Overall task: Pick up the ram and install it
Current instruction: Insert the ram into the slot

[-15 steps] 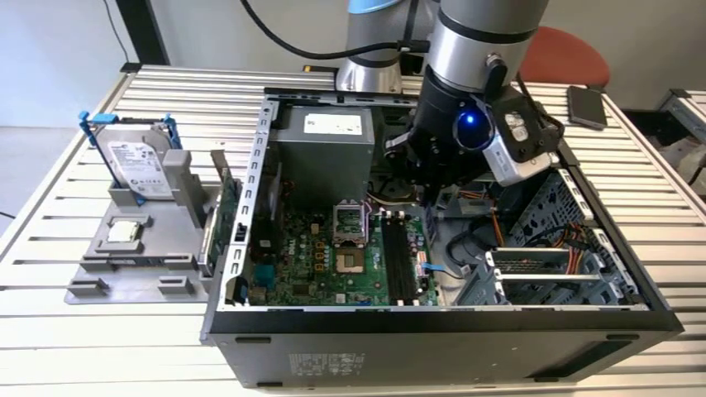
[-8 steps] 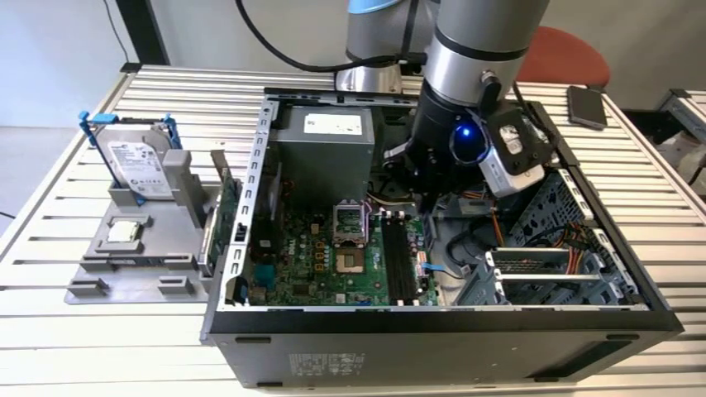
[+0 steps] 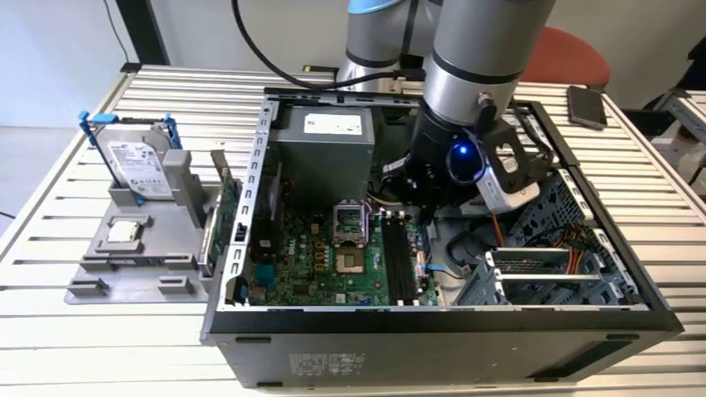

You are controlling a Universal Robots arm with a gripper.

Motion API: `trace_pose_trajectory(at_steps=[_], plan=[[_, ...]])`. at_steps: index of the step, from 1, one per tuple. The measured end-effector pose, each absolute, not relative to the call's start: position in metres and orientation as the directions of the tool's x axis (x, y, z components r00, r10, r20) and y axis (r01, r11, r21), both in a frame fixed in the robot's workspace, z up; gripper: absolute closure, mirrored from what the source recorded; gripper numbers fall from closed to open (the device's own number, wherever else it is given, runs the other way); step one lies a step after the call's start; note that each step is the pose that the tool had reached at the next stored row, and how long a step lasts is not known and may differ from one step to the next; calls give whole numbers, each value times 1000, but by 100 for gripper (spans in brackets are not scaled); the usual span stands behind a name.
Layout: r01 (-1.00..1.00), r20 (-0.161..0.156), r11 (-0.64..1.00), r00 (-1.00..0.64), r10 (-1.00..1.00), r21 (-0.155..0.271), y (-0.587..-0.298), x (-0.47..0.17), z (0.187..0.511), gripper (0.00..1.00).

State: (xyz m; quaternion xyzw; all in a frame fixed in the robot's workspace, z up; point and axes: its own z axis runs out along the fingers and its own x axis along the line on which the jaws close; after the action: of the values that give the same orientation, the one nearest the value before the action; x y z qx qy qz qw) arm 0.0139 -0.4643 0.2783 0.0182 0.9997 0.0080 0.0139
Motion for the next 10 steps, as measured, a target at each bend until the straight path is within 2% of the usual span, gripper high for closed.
trace_pose_trajectory(at_steps=[10], plan=[[35, -25, 999, -999, 36, 16, -467, 14, 266, 100]])
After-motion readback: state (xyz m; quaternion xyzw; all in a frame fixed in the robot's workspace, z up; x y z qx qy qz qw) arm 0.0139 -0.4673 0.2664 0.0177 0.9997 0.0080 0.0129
